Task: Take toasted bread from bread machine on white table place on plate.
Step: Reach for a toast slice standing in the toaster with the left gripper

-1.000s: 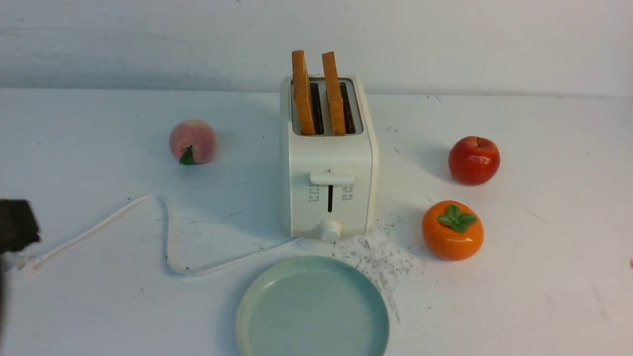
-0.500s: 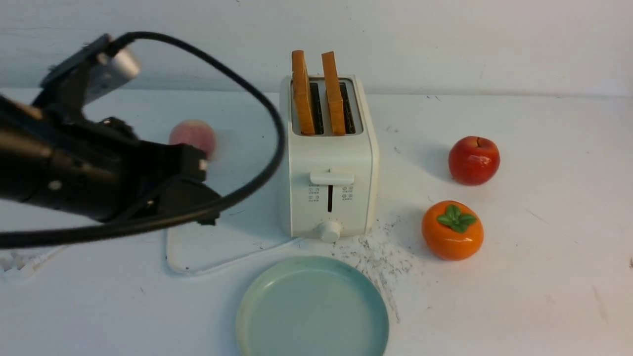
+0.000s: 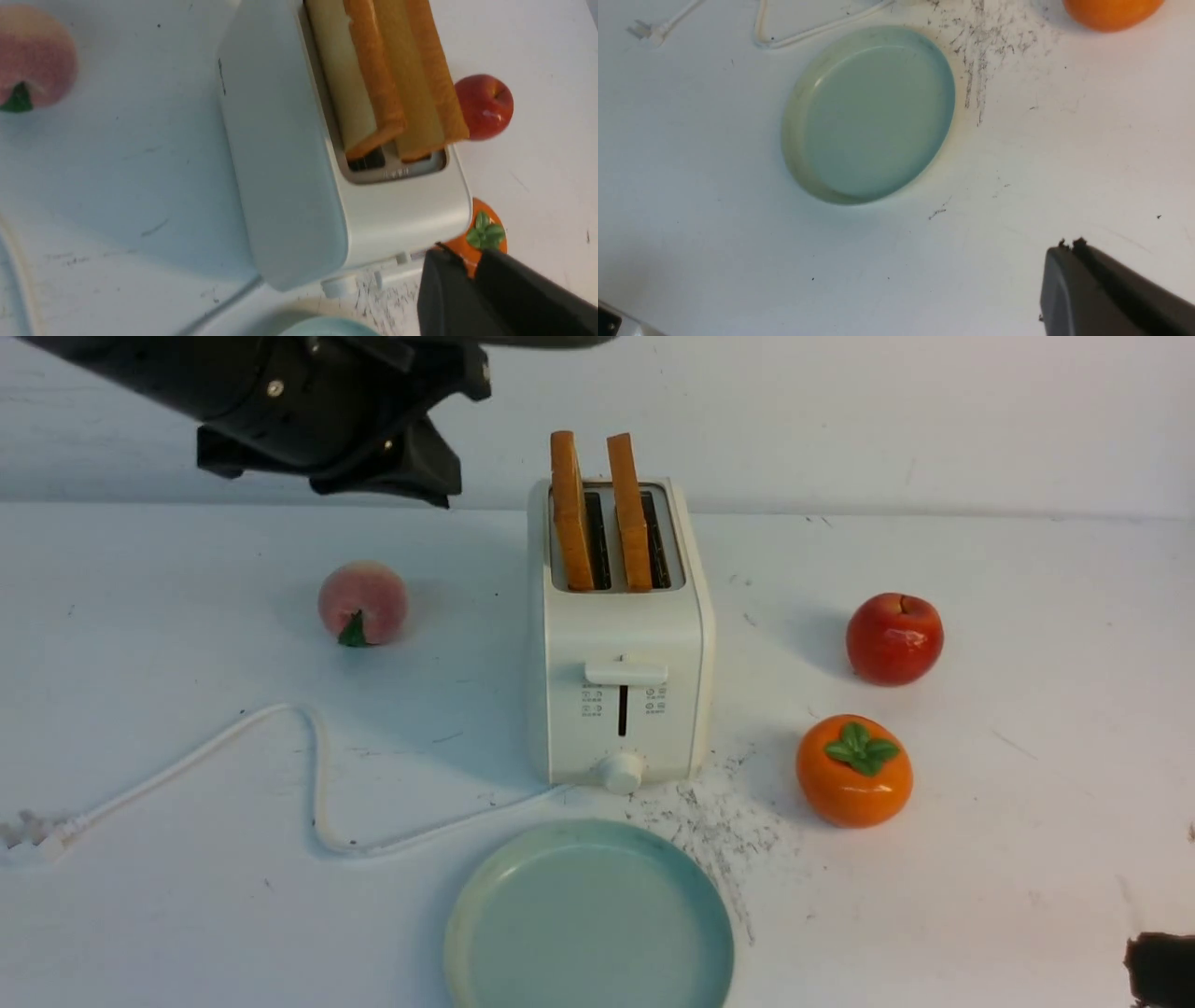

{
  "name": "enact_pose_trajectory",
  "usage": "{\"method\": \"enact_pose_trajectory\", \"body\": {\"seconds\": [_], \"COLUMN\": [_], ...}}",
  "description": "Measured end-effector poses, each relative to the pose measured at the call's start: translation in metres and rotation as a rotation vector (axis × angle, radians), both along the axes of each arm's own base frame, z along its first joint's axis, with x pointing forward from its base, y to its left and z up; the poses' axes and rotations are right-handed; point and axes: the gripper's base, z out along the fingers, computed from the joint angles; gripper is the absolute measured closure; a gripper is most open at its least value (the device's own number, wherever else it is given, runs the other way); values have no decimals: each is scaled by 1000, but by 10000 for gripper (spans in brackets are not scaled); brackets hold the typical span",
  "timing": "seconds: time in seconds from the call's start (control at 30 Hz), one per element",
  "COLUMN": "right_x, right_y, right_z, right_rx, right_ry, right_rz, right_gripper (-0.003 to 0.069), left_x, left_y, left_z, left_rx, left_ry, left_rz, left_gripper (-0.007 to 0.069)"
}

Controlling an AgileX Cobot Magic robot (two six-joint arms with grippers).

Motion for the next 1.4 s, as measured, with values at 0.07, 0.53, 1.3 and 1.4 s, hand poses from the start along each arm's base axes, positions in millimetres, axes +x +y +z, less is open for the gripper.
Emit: {"method": "enact_pose_trajectory", "body": {"seconds": [0.07, 0.53, 1.3, 1.4], "right_x": [0, 4, 7, 7], "right_y": [0, -2, -3, -3], "right_z": [0, 3, 5, 5], "right_rx": [0, 5, 8, 8], "right_ry": [-5, -50, -81, -81], "right_rz": [-2, -34, -56, -56], "right_gripper": [673, 663, 652, 649], "left_x": [9, 82, 98, 94], "left_y": [-3, -25, -35, -33], "left_z": [-1, -54, -85, -78], "left_rx": [0, -37, -41, -26], "left_ry": [-1, -10, 14, 5], "left_rz": [0, 37, -19, -23], "left_gripper": [471, 142, 431, 578]}}
